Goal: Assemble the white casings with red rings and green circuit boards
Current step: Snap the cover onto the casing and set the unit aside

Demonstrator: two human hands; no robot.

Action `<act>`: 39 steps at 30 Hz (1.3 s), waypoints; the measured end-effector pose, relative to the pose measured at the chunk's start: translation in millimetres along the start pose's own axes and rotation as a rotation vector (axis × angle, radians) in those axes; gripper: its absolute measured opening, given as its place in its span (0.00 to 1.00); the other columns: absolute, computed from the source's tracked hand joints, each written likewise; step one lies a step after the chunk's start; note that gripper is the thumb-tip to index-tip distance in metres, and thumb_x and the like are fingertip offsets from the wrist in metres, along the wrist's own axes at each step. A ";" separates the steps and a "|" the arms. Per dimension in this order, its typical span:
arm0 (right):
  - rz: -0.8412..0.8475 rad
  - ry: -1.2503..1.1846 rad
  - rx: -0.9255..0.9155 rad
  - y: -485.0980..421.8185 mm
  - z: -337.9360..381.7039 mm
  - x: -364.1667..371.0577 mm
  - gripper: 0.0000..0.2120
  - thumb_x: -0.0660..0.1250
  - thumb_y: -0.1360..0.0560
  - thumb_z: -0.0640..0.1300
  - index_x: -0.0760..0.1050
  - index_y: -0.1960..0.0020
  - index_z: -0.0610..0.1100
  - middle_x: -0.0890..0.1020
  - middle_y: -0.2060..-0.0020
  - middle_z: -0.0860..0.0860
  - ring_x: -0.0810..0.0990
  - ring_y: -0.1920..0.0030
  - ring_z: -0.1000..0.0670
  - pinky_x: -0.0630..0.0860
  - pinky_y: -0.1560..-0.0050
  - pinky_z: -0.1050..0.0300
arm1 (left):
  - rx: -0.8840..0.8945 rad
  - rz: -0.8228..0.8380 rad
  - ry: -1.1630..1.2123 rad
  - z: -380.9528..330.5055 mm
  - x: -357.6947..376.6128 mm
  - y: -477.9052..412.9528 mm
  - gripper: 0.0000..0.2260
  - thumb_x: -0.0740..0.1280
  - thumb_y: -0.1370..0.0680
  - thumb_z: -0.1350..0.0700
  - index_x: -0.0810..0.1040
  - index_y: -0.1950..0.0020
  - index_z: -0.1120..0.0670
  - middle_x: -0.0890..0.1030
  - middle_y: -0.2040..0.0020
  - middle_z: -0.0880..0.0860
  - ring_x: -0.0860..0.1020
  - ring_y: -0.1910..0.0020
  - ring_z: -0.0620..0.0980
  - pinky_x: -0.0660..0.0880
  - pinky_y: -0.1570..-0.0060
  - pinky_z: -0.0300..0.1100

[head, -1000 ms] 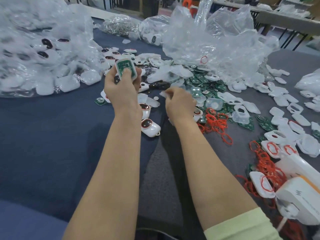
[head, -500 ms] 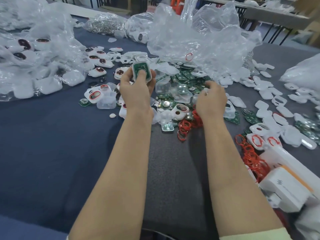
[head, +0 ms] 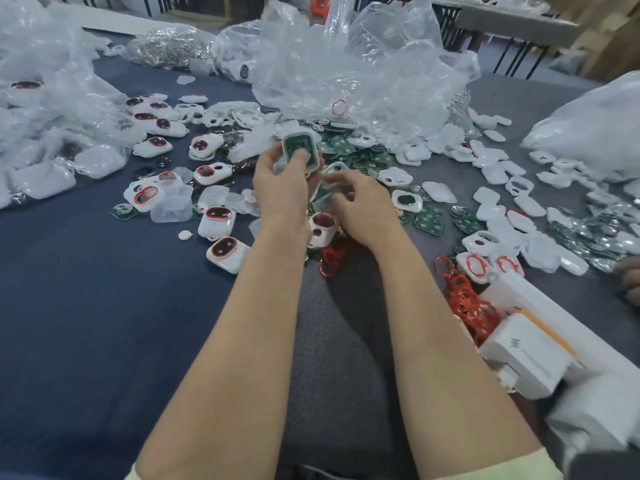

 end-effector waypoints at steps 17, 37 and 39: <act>-0.263 0.409 0.455 -23.2 -57.4 -35.4 0.18 0.58 0.23 0.39 0.70 0.34 0.43 0.72 0.35 0.44 0.72 0.35 0.42 0.60 0.30 0.45 | -0.068 0.040 -0.040 10.3 6.3 -6.4 0.17 0.64 0.22 0.67 0.70 0.33 0.59 0.77 0.40 0.61 0.81 0.54 0.53 0.80 0.62 0.36; -0.229 -0.153 0.071 -5.7 -2.0 -29.0 0.05 0.61 0.21 0.39 0.75 0.52 0.45 0.78 0.59 0.53 0.76 0.55 0.52 0.72 0.55 0.60 | -0.048 0.043 -0.044 6.8 -11.7 -6.3 0.14 0.63 0.21 0.67 0.71 0.36 0.61 0.77 0.38 0.63 0.82 0.47 0.58 0.81 0.57 0.39; -0.217 -0.181 0.088 -3.4 -3.1 -20.8 0.06 0.60 0.21 0.38 0.75 0.52 0.45 0.80 0.57 0.48 0.79 0.56 0.47 0.75 0.55 0.56 | -0.054 0.067 -0.049 7.6 -14.2 -6.0 0.14 0.63 0.21 0.67 0.71 0.36 0.62 0.77 0.38 0.63 0.82 0.54 0.54 0.80 0.60 0.37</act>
Point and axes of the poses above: each hand's wrist, its own y-axis away from the middle knuckle, its own x-axis out of the palm, z = x × y, the point moved 5 cm from there along -y, towards the middle knuckle
